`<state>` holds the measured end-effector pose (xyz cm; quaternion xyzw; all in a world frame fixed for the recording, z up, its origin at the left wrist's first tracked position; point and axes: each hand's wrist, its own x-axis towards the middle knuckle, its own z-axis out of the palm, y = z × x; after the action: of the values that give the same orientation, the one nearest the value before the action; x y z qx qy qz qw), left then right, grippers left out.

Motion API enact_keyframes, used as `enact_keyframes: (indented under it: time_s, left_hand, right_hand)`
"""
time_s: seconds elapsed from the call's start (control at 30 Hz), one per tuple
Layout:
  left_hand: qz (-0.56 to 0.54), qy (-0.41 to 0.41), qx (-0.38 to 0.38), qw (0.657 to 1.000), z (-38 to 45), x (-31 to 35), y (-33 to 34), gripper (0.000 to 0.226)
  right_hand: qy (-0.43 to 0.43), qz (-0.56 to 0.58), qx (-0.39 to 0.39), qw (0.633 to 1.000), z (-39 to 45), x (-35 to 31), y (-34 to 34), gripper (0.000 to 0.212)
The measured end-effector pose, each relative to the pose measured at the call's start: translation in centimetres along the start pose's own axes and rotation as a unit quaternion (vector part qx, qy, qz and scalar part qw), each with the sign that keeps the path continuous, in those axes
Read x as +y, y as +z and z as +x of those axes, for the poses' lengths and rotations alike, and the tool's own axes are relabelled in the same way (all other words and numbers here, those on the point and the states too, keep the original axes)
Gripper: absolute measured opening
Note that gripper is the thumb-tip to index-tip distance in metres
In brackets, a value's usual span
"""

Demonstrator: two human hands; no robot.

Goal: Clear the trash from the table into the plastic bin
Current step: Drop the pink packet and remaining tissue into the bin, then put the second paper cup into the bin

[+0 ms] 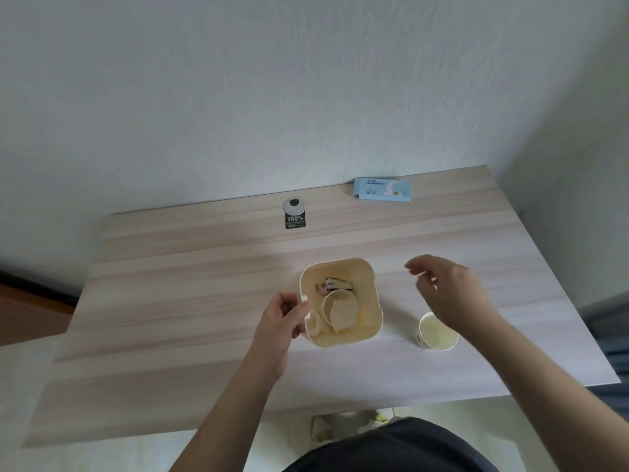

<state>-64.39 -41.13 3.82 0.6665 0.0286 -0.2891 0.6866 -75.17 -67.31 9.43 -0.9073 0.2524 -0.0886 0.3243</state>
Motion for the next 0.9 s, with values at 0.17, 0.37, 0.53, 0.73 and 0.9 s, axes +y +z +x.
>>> enact_keyframes:
  time_s: [0.17,0.37,0.53,0.73,0.9]
  left_hand:
    - [-0.021,-0.009,-0.020,1.000,0.0,-0.3,-1.4,0.036]
    - [-0.025,-0.024,-0.045,0.998,0.9,-0.9,-2.7,0.027]
    - [-0.013,-0.034,-0.071,0.997,1.7,-1.0,-2.7,0.041]
    - [-0.018,-0.030,-0.090,0.995,1.8,-0.6,-2.1,0.038]
    - [-0.006,-0.017,-0.096,0.995,1.7,-0.7,-2.3,0.023]
  right_hand:
    - [0.099,-0.184,-0.190,0.959,-2.0,5.0,2.5,0.072]
    - [0.170,-0.234,-0.219,0.932,-5.1,7.7,6.2,0.094]
    - [0.208,-0.198,-0.162,0.944,-5.2,7.6,7.4,0.072]
    - [0.186,-0.122,-0.084,0.971,-5.4,4.1,5.5,0.072]
    - [0.073,-0.095,0.009,0.993,-5.6,-1.4,1.2,0.073]
